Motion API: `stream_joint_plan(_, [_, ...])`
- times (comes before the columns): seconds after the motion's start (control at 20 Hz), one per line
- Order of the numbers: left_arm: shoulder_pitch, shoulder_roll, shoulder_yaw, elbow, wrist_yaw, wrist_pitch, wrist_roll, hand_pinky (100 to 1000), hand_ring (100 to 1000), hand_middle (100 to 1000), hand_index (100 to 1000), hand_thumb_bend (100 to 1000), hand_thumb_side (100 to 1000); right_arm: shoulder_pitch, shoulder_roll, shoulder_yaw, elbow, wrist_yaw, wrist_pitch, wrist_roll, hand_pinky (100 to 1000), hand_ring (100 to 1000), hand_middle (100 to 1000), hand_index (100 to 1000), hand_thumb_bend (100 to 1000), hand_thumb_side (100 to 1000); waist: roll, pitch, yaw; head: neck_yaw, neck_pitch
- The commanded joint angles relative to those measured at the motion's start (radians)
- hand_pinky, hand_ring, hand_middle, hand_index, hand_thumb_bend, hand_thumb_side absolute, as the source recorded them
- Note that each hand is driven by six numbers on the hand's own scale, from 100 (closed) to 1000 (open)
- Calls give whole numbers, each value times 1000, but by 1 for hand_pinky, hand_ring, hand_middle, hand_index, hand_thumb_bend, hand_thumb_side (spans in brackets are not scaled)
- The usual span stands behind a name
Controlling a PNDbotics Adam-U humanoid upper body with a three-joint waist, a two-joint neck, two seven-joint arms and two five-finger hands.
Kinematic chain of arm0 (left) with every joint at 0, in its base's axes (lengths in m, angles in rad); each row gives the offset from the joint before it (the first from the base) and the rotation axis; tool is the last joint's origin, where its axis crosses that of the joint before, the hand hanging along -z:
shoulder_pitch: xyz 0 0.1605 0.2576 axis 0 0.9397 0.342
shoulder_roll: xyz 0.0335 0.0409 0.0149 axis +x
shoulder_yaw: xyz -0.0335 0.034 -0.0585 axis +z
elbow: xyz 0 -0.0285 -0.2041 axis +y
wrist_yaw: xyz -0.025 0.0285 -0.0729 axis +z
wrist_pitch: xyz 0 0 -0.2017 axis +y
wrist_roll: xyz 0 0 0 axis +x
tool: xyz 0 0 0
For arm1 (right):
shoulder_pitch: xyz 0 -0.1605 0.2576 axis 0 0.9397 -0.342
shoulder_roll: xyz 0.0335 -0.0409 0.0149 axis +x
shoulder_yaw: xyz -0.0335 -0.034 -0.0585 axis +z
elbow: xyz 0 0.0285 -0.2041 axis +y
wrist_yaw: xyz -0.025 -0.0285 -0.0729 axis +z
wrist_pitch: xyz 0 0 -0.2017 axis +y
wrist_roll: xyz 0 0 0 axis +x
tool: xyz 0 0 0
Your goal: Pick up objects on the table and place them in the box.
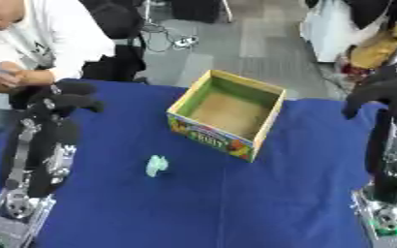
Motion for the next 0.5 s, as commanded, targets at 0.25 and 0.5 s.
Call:
stream_joint_plan(0.25, [-45, 57, 36, 22, -103, 161, 12, 492, 568, 738, 774, 305, 678, -9, -3, -3, -7, -1, -3, 3, 180, 278, 366, 456, 100, 855, 4, -17, -2, 9, 12])
stream_joint_plan(0.5, [-112, 129, 34, 42, -238, 342, -67, 268, 494, 720, 805, 302, 657, -9, -5, -1, -5, 0, -5, 6, 180, 278, 366, 456, 100, 855, 7, -20, -6, 12, 21])
